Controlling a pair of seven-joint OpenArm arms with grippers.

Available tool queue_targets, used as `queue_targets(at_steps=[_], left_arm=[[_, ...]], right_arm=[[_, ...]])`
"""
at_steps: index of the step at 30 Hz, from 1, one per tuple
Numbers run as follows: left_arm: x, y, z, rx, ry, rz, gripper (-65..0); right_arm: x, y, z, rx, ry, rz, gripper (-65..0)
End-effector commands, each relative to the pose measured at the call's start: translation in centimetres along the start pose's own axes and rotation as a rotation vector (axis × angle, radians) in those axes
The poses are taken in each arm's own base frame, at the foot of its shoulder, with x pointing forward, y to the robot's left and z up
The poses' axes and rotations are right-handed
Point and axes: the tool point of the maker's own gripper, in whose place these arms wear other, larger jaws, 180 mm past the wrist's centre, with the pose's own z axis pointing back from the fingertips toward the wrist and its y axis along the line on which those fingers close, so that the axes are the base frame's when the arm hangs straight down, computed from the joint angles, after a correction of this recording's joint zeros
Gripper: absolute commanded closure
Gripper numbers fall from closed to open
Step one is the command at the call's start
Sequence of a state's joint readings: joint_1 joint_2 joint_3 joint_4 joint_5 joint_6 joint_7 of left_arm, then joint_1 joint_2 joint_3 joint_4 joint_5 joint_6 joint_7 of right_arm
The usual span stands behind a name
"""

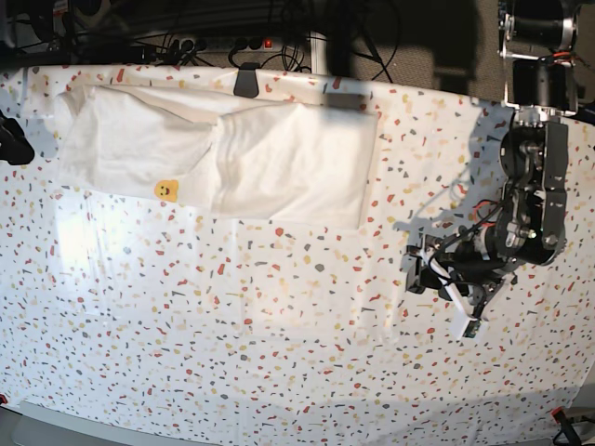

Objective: Fold the T-shirt properly
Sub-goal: 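Move the right gripper to the folded bundle and grasp its edge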

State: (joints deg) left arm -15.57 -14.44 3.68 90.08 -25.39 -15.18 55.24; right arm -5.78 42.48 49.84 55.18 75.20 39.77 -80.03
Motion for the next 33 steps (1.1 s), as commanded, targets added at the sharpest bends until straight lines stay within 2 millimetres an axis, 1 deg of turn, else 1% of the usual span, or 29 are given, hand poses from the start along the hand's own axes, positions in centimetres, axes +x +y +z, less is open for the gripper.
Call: queue_targets(at_steps=[1, 5, 9, 15, 17, 20, 24, 27, 29, 33], left_arm=[[2.4, 0.1, 0.5, -0.002, -0.068, -0.017, -32.2], [2.4, 0.1, 0.6, -0.001, -0.068, -0.017, -32.2], [2.4, 0.1, 0.6, -0.001, -0.068, -0.017, -32.2], [2.4, 0.1, 0.6, -0.001, -0.067, -0.017, -32.2], [2.4, 0.1, 0.6, -0.001, -0.067, -0.017, -32.2], [2.4, 0.1, 0.6, -0.001, -0.067, -0.017, -32.2], [2.2, 0.1, 0.5, -0.001, -0.059, -0.018, -32.2], [2.2, 0.1, 0.5, -0.001, -0.06, -0.018, -32.2], [2.3, 0.1, 0.5, -0.001, -0.06, -0.017, -32.2], [2.2, 0.1, 0.5, -0.001, -0.06, -0.017, -32.2]], right_arm=[[1.1, 0.2, 0.6, -0.01, -0.018, 0.03, -47.7], [-0.4, -0.1, -1.3, -0.025, 0.015, 0.008, -47.6], [-1.9, 0.6, -3.1, 0.006, 0.055, -0.001, -47.5], [-4.5, 1.3, -5.4, 0.013, 0.184, 0.03, -47.5], [-5.4, 1.0, -6.3, -0.017, 0.23, 0.056, -47.5], [-6.1, 0.6, -7.6, -0.061, 0.256, 0.1, -47.5], [-7.5, 0.9, -8.3, -0.058, 0.321, 0.12, -47.5], [-8.7, 2.2, -7.9, 0.015, 0.389, 0.093, -47.5], [-8.2, 3.3, -8.1, 0.071, 0.353, 0.076, -47.5], [-7.2, 4.8, -8.2, 0.149, 0.301, 0.054, -47.5]])
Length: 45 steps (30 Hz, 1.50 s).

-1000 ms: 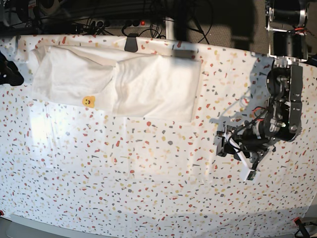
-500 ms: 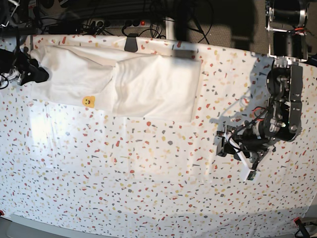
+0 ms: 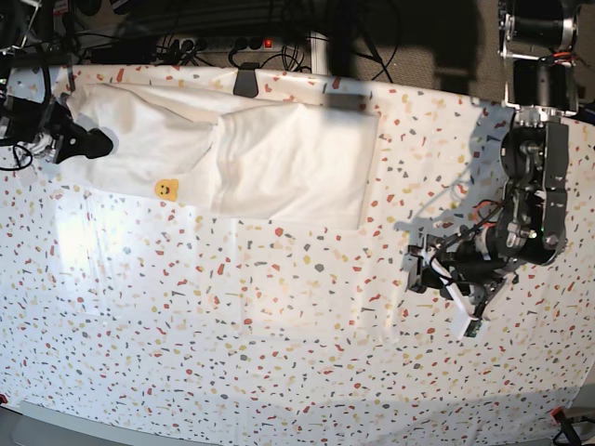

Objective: Fold the T-shirt properly
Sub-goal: 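Move the right gripper to the folded bundle and grasp its edge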

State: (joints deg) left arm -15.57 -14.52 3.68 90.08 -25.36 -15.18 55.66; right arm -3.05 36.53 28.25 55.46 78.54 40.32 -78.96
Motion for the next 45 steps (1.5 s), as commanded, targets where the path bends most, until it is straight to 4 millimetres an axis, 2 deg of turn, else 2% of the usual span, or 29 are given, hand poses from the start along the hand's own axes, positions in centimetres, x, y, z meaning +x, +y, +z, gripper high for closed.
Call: queue_targets(at_steps=[1, 17, 20, 22, 27, 28, 31, 33, 38, 42, 45], left_arm=[[2.4, 0.1, 0.5, -0.002, -0.067, -0.016, -32.2], [2.2, 0.1, 0.5, -0.002, -0.06, -0.016, -32.2], [2.3, 0.1, 0.5, -0.002, -0.06, -0.016, -32.2], [2.3, 0.1, 0.5, -0.002, -0.06, -0.016, -32.2], [2.2, 0.1, 0.5, -0.002, -0.06, -0.016, -32.2], [2.2, 0.1, 0.5, -0.002, -0.059, -0.016, -32.2], [1.8, 0.0, 0.5, -0.004, -0.034, -0.015, -32.2], [1.5, 0.0, 0.5, -0.005, -0.019, -0.015, -32.2], [1.5, 0.0, 0.5, -0.005, -0.016, -0.015, -32.2], [1.5, 0.0, 0.5, -0.005, -0.016, -0.015, -32.2], [1.5, 0.0, 0.5, -0.005, -0.016, -0.015, -32.2]], right_arm=[[0.6, 0.2, 0.8, -0.001, -0.001, 0.011, -47.5], [0.9, 0.6, 0.8, 0.025, -0.018, 0.008, -47.4], [0.9, 0.6, 0.8, 0.024, -0.018, 0.008, -45.3], [0.9, 0.6, 0.8, 0.024, -0.018, 0.008, -38.5], [0.9, 0.7, 0.8, 0.025, -0.019, 0.008, -3.2], [0.9, 0.6, 0.9, 0.025, -0.019, 0.008, 0.0], [1.4, 0.8, 1.0, 0.026, -0.027, 0.015, 0.0], [2.5, 1.2, 1.2, 0.029, -0.046, 0.033, 0.0], [7.3, 3.1, 1.9, 0.029, -0.118, 0.118, 0.0], [11.4, 2.4, 2.5, -0.103, -0.206, 0.185, 0.0], [13.2, 2.4, 3.0, -0.158, -0.232, 0.219, 0.0]])
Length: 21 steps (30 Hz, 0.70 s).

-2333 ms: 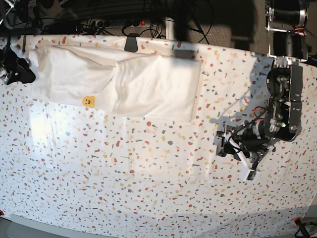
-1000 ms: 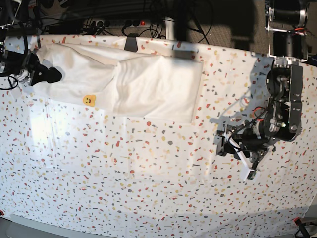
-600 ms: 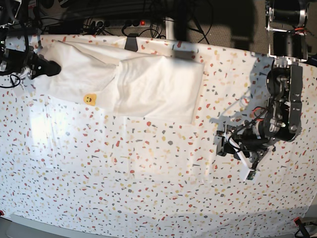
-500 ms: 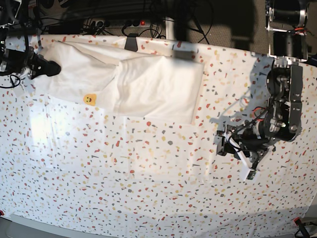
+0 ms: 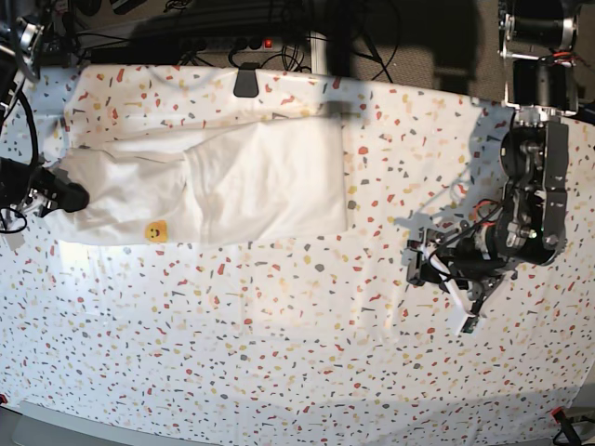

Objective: Fold the T-shirt properly
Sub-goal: 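Move the right gripper to the folded bundle and grasp its edge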

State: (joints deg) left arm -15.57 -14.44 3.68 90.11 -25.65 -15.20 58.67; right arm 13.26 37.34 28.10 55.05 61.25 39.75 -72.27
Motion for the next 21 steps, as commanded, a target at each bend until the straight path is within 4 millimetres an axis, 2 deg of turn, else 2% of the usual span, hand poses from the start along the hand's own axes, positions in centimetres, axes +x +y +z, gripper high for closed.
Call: queue_targets(at_steps=[1, 4, 7, 12, 15, 21], left_arm=[[2.3, 0.1, 0.6, 0.001, -0.066, -0.018, -32.2], [2.3, 0.1, 0.6, 0.001, -0.066, -0.018, -32.2], [2.4, 0.0, 0.6, -0.006, -0.069, -0.014, -32.2], [2.5, -0.3, 0.6, -0.027, -0.077, -0.001, -32.2], [2.7, -0.2, 0.7, -0.021, -0.087, -0.006, -32.2], [3.1, 0.2, 0.8, -0.005, -0.102, -0.016, -32.2]], right_arm=[[3.1, 0.6, 1.5, 0.009, -0.076, 0.037, 0.0], [4.3, 1.8, 1.6, 0.05, -0.088, 0.048, 0.0], [5.1, 4.0, 1.8, 0.142, -0.074, 0.06, 0.0], [8.8, 8.6, 2.3, 0.334, -0.211, 0.071, 0.0], [9.2, 10.1, 2.0, 0.404, -0.239, 0.061, 0.0], [8.3, 11.6, 0.0, 0.46, -0.227, 0.038, 0.0]])
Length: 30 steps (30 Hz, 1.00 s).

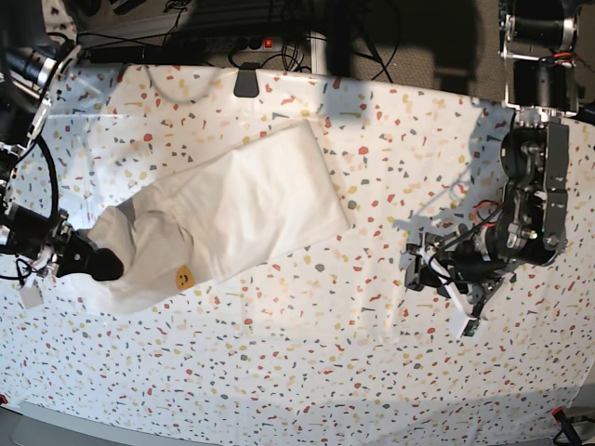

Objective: Fold the T-shirt properly
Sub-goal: 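Move the right gripper to the folded bundle and grasp its edge, then drag the bundle away from the robot base with the right gripper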

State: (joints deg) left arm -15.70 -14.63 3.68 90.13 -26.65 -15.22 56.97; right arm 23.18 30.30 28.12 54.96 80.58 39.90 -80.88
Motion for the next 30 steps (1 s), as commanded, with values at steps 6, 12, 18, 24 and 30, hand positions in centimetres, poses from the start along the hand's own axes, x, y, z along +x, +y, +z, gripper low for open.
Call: queue_targets(at_steps=[6, 12, 18, 24, 30], left_arm=[[2.4, 0.3, 0.6, 0.005, -0.066, -0.022, -32.2], [2.4, 0.3, 0.6, 0.005, -0.065, -0.022, -32.2], [2.3, 0.3, 0.6, 0.005, -0.066, -0.022, -32.2], [2.4, 0.2, 0.6, -0.003, -0.068, -0.017, -32.2], [2.4, 0.2, 0.6, -0.004, -0.068, -0.017, -32.2]], right_arm=[[0.6, 1.3, -1.4, 0.031, 0.006, 0.035, 0.0], [-3.4, 2.0, -5.2, 0.047, 0.179, 0.049, 0.0], [-6.3, 2.9, -7.6, 0.077, 0.29, 0.058, 0.0], [-7.7, 3.9, -9.2, 0.113, 0.324, 0.054, 0.0], [-8.1, 4.6, -10.0, 0.137, 0.324, 0.047, 0.0]])
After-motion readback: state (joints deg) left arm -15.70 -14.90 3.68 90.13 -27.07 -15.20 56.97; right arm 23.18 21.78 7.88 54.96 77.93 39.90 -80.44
